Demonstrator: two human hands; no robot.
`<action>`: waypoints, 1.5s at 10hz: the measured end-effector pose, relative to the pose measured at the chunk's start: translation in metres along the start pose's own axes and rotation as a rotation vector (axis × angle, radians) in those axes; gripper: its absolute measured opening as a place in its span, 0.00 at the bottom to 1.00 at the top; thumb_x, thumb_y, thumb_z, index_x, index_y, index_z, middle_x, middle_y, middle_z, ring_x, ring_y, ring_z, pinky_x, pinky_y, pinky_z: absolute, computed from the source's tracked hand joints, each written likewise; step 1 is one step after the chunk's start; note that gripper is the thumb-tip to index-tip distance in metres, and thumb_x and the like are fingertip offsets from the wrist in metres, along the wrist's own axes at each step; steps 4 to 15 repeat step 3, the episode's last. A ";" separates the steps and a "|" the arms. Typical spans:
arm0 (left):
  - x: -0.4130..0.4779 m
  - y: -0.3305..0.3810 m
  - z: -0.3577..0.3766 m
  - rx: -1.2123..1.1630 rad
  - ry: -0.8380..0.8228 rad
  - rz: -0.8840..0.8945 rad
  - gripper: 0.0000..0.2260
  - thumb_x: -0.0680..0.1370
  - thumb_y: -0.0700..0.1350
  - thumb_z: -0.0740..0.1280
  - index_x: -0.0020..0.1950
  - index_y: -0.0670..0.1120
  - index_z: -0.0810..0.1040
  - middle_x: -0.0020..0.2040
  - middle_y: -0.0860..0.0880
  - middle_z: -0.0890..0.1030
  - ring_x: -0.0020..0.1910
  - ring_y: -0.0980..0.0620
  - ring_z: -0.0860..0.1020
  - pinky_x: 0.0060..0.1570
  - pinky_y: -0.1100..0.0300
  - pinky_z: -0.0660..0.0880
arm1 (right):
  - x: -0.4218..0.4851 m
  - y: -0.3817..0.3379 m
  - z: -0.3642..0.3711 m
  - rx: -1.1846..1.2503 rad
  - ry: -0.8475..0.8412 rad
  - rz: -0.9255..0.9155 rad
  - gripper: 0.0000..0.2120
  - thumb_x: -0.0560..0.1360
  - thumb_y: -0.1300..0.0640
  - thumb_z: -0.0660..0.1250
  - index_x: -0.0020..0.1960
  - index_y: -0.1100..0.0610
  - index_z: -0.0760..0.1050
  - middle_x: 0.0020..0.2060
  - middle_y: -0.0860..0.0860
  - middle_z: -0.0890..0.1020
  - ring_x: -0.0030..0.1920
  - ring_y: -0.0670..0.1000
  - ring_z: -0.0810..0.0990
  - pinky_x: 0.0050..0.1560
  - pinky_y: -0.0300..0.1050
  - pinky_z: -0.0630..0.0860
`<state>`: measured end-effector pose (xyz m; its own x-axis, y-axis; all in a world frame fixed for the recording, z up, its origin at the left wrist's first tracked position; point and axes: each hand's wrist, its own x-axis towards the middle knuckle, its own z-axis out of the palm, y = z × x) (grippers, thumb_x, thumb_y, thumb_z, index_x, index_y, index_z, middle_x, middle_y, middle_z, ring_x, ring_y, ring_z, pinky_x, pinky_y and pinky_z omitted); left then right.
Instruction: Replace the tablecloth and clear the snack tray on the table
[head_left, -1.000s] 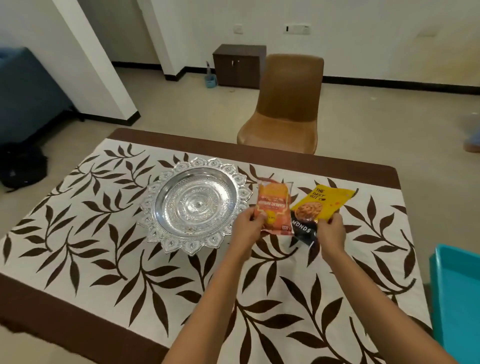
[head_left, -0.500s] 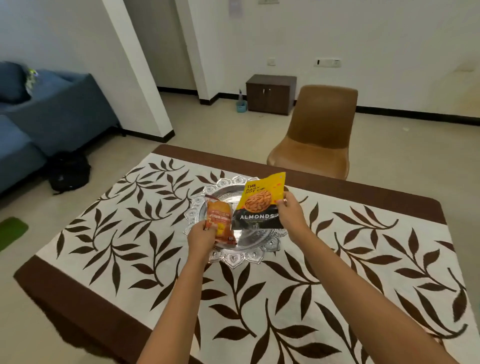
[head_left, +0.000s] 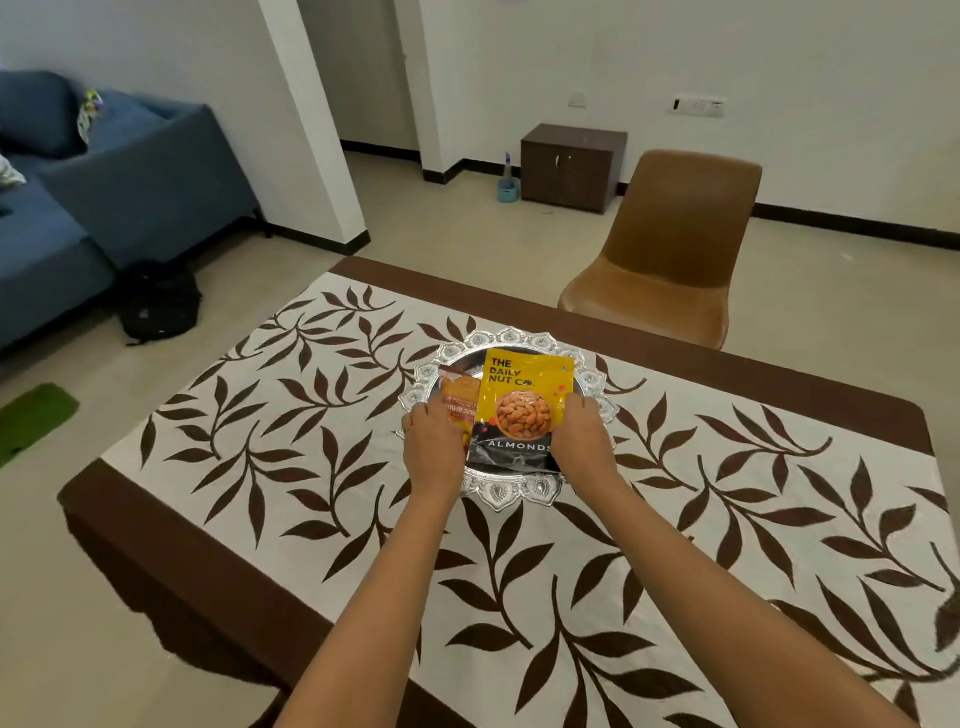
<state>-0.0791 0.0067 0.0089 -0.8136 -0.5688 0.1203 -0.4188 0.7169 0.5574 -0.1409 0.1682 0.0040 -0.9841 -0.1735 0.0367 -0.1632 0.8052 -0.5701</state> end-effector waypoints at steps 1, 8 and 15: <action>-0.001 -0.003 0.000 0.079 0.029 0.106 0.24 0.79 0.39 0.62 0.75 0.44 0.63 0.69 0.42 0.69 0.69 0.43 0.65 0.65 0.52 0.67 | 0.002 0.006 0.006 -0.146 -0.014 -0.108 0.13 0.77 0.68 0.58 0.61 0.64 0.72 0.66 0.62 0.69 0.70 0.64 0.64 0.64 0.55 0.68; -0.010 0.003 0.009 0.132 0.122 0.311 0.25 0.81 0.42 0.57 0.78 0.43 0.55 0.78 0.41 0.54 0.78 0.42 0.48 0.76 0.48 0.48 | -0.005 0.013 0.000 -0.143 0.012 -0.182 0.23 0.80 0.65 0.55 0.74 0.61 0.59 0.76 0.60 0.54 0.77 0.61 0.46 0.76 0.56 0.49; -0.010 0.003 0.009 0.132 0.122 0.311 0.25 0.81 0.42 0.57 0.78 0.43 0.55 0.78 0.41 0.54 0.78 0.42 0.48 0.76 0.48 0.48 | -0.005 0.013 0.000 -0.143 0.012 -0.182 0.23 0.80 0.65 0.55 0.74 0.61 0.59 0.76 0.60 0.54 0.77 0.61 0.46 0.76 0.56 0.49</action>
